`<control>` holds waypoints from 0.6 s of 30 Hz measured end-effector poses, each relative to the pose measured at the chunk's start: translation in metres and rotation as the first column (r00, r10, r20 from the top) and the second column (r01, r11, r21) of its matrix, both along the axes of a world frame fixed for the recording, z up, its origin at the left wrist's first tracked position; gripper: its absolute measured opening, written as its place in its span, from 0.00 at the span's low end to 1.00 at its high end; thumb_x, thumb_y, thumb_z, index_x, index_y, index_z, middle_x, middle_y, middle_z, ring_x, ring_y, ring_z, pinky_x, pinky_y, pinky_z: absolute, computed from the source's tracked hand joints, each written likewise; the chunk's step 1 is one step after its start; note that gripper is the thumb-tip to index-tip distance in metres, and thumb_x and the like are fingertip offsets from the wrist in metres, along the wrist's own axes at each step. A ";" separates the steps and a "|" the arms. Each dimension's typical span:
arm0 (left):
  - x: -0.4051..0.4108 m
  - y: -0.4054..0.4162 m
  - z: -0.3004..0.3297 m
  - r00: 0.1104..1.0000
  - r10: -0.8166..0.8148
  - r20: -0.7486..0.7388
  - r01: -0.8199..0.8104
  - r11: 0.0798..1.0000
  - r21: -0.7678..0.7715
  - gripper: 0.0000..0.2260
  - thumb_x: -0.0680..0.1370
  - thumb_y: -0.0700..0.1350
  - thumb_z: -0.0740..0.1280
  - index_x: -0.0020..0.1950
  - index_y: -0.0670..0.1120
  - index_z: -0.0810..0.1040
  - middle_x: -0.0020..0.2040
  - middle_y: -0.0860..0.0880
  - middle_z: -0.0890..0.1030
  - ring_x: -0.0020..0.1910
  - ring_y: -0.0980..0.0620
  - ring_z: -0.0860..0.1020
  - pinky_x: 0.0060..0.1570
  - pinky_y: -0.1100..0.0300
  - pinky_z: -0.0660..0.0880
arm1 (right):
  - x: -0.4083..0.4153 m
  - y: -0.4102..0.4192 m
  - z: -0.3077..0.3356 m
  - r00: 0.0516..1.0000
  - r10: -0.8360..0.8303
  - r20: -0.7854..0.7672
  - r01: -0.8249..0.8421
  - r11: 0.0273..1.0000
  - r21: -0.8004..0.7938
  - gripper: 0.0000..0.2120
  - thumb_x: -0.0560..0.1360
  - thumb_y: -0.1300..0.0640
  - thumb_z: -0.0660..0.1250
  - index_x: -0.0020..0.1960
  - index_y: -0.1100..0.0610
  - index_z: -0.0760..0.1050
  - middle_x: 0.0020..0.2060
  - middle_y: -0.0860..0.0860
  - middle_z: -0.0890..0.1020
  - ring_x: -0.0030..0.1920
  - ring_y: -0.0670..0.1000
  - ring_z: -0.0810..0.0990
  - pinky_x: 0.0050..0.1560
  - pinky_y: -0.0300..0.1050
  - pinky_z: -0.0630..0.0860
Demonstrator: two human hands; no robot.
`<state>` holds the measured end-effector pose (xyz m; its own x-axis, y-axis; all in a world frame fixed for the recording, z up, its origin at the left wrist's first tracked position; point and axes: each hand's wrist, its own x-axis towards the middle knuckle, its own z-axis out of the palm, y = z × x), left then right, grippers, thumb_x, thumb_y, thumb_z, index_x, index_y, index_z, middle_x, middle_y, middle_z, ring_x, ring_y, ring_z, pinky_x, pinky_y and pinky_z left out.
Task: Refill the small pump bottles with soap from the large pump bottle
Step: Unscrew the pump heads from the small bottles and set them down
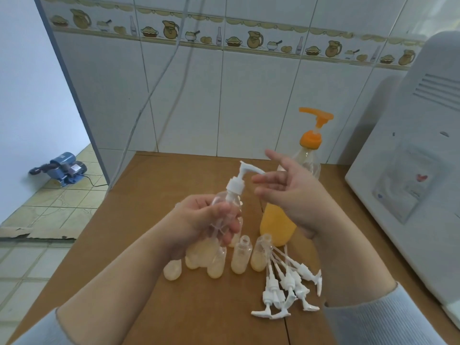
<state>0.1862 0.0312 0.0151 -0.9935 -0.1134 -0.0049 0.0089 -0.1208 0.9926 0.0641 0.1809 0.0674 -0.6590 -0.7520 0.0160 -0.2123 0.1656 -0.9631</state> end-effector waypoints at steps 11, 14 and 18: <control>0.004 -0.006 0.029 0.985 0.155 -0.071 -0.170 0.928 -0.330 0.15 0.67 0.52 0.73 0.45 0.42 0.81 0.38 0.45 0.82 0.36 0.48 0.80 0.42 0.53 0.77 | 0.011 -0.001 0.003 0.970 -0.171 0.171 0.193 0.973 -0.128 0.41 0.64 0.58 0.76 0.73 0.52 0.61 0.44 0.48 0.85 0.52 0.46 0.81 0.61 0.47 0.69; 0.001 0.000 0.030 0.987 0.151 -0.053 -0.159 0.868 -0.470 0.17 0.65 0.56 0.72 0.44 0.43 0.81 0.35 0.49 0.82 0.34 0.51 0.79 0.42 0.53 0.79 | 0.023 -0.003 0.005 0.975 -0.065 0.210 0.105 0.977 -0.188 0.45 0.58 0.55 0.77 0.72 0.52 0.62 0.47 0.51 0.85 0.53 0.49 0.82 0.62 0.51 0.72; -0.001 0.003 0.026 0.982 0.137 -0.133 -0.186 0.833 -0.521 0.18 0.64 0.58 0.75 0.45 0.46 0.82 0.35 0.45 0.81 0.35 0.43 0.79 0.43 0.46 0.78 | 0.025 -0.005 0.008 0.977 -0.072 0.199 0.117 0.968 -0.223 0.45 0.57 0.55 0.76 0.72 0.51 0.62 0.45 0.51 0.85 0.48 0.44 0.83 0.44 0.37 0.73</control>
<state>0.1851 0.0346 0.0409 -0.9544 -0.2327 0.1871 0.0706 0.4327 0.8988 0.0894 0.1762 0.0756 -0.7350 -0.6761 0.0520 -0.0183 -0.0569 -0.9982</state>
